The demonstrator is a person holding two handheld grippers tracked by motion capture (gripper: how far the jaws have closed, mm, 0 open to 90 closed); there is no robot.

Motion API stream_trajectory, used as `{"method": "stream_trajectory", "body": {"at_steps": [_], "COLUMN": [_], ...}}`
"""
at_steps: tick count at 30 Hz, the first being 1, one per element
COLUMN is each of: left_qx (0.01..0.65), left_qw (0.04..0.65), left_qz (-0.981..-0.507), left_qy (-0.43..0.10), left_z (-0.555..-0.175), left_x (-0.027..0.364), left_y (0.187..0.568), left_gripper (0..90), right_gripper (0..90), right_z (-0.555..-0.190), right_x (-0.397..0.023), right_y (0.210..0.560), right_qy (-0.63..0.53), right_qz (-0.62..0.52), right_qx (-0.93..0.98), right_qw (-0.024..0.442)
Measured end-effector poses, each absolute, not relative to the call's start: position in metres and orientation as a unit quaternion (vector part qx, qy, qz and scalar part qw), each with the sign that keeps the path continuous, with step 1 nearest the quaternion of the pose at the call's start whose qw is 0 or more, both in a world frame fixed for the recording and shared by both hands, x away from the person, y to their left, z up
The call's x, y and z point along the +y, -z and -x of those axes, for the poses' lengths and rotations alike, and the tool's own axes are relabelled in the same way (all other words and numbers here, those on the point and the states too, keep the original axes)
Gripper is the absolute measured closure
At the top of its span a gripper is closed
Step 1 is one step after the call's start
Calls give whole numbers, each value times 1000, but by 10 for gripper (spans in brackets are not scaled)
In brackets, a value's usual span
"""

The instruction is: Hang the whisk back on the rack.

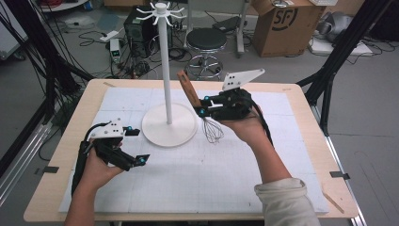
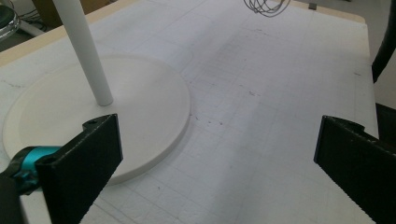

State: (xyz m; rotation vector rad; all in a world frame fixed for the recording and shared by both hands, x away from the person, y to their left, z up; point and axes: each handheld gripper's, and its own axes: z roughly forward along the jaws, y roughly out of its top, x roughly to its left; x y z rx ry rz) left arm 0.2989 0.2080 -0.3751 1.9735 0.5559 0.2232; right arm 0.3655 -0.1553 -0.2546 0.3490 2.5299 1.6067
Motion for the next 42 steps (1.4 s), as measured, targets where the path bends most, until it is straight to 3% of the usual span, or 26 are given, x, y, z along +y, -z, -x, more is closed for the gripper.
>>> {"method": "stream_trajectory", "body": {"at_steps": [27, 42], "left_qx": [231, 229], "left_qw": [513, 516], "left_qz": [-822, -821], "left_qy": [-91, -91], "left_z": [-300, -299], "left_x": [209, 209], "left_y": [376, 376], "left_gripper": [16, 16], "right_gripper": [715, 715], "right_z": [-411, -430], "right_x": [-130, -127], "right_y": [184, 179], "right_qy": [-540, -536], "right_qz": [-94, -118], "right_qx": [834, 834], "right_qw": [62, 63]}}
